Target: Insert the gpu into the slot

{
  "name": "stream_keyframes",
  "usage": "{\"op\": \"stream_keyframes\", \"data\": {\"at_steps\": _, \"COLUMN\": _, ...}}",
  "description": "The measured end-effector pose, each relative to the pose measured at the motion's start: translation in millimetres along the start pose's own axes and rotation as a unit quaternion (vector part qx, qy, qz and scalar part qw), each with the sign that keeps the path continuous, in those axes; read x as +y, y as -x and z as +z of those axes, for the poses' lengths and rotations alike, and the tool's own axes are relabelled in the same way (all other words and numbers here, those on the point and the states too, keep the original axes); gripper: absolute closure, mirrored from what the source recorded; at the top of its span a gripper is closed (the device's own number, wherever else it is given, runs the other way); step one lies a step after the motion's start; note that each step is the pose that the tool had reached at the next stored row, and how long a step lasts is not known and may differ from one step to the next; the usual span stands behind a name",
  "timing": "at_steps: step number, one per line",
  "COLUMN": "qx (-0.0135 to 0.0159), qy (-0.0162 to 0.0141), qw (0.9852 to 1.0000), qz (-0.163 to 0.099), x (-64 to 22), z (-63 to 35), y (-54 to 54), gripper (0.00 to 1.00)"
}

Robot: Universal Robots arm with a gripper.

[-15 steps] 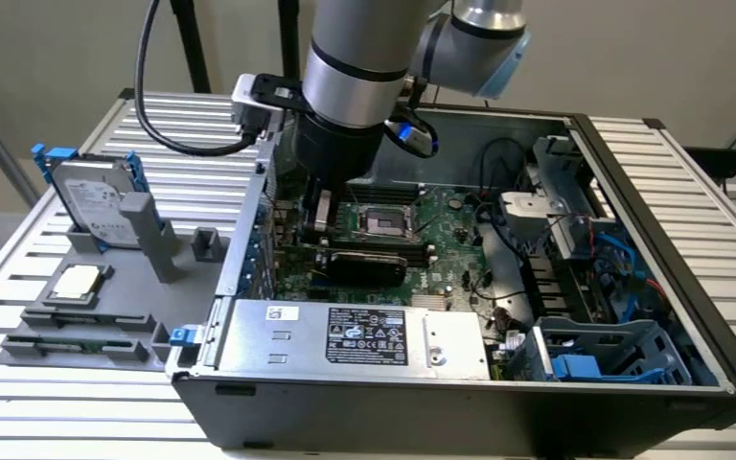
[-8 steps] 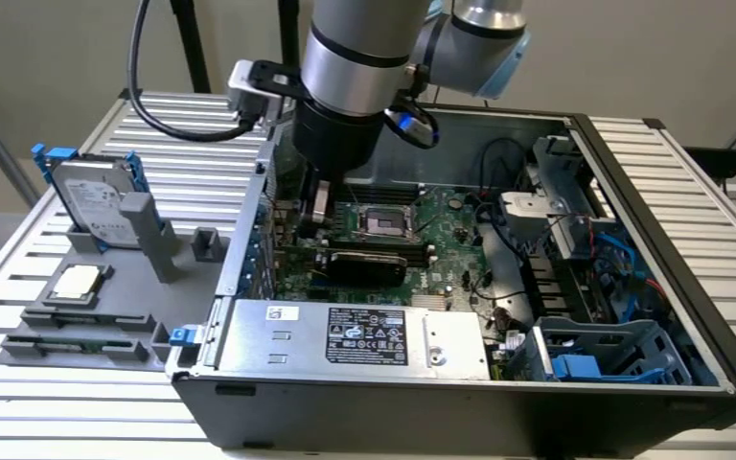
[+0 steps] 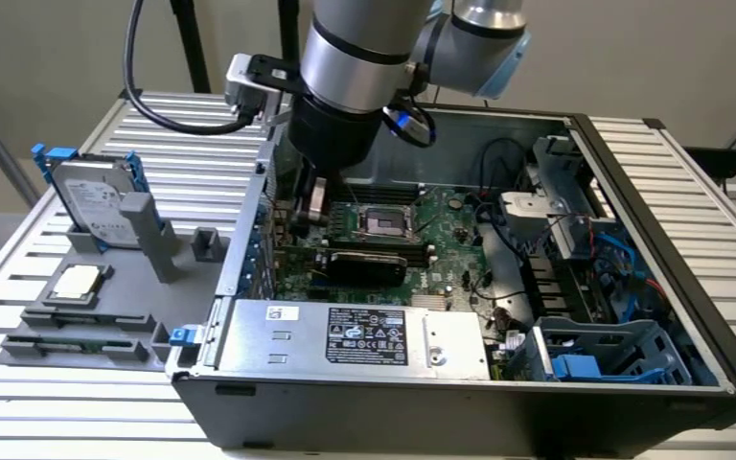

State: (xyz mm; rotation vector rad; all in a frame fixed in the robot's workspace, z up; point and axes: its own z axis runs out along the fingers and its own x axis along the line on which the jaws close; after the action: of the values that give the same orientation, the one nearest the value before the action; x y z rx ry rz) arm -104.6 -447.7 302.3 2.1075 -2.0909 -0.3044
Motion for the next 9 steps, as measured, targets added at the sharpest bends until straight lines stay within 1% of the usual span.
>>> {"op": "stream_keyframes", "data": {"at_steps": 2, "qx": 0.0001, "qy": 0.0055, "qw": 1.0, "qz": -0.001, "x": 0.3, "z": -1.2, "y": 0.2, "gripper": 0.89}}
{"op": "stream_keyframes", "data": {"at_steps": 5, "qx": 0.0, "qy": 0.016, "qw": 0.9999, "qz": 0.0, "x": 1.3, "z": -2.5, "y": 2.7, "gripper": 0.89}}
{"op": "stream_keyframes", "data": {"at_steps": 6, "qx": 0.0, "qy": 0.0185, "qw": 0.9998, "qz": 0.0, "x": 1.6, "z": -2.4, "y": 3.3, "gripper": 0.89}}
{"op": "stream_keyframes", "data": {"at_steps": 9, "qx": -0.0001, "qy": 0.0218, "qw": 0.9998, "qz": 0.0, "x": 2.4, "z": -2.1, "y": 4.3, "gripper": 0.89}}
